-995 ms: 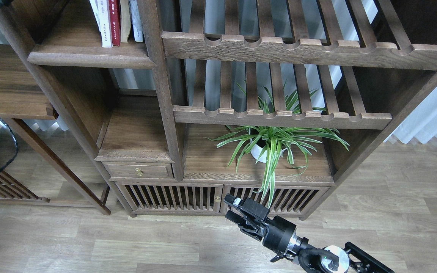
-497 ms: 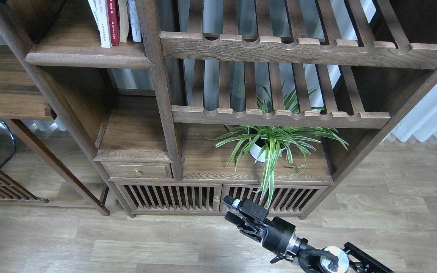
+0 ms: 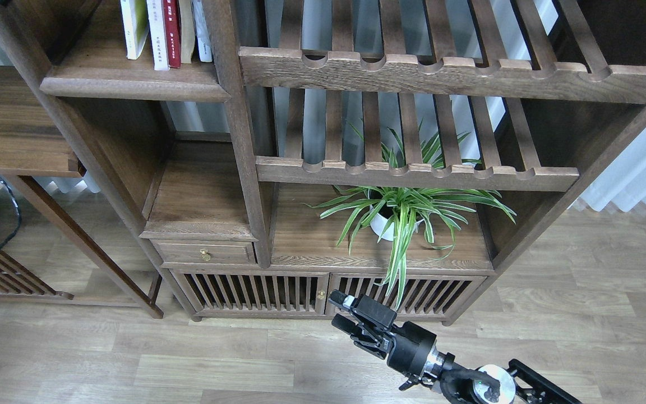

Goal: Organize books on shelf

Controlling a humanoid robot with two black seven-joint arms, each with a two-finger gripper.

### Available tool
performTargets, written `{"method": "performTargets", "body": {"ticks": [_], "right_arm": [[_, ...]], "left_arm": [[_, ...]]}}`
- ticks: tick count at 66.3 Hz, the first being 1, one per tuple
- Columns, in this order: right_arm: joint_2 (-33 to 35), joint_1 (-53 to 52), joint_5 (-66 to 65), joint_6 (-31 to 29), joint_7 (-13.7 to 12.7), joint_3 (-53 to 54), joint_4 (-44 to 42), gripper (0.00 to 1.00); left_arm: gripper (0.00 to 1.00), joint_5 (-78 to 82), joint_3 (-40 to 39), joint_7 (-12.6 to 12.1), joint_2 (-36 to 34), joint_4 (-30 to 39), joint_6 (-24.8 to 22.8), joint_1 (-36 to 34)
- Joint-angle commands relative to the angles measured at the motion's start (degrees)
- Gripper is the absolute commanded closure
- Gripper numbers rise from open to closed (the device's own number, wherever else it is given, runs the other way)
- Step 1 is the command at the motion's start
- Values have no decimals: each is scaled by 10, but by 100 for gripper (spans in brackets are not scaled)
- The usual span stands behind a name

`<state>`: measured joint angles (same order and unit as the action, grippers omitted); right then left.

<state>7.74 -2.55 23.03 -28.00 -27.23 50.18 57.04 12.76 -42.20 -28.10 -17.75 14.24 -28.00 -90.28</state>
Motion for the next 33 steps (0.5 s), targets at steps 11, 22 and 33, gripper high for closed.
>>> {"method": "performTargets", "body": {"ticks": [11, 22, 33], "right_arm": [[0, 0, 0, 0, 0, 0, 0, 1], [-1, 1, 0, 0, 0, -1, 1, 1], [-1, 1, 1, 0, 1, -1, 2, 1]], "left_arm": [[38, -4, -3, 1, 3, 3, 0, -32], [35, -6, -5, 1, 4, 11, 0, -36], [31, -6, 2, 1, 4, 22, 0, -32]]}}
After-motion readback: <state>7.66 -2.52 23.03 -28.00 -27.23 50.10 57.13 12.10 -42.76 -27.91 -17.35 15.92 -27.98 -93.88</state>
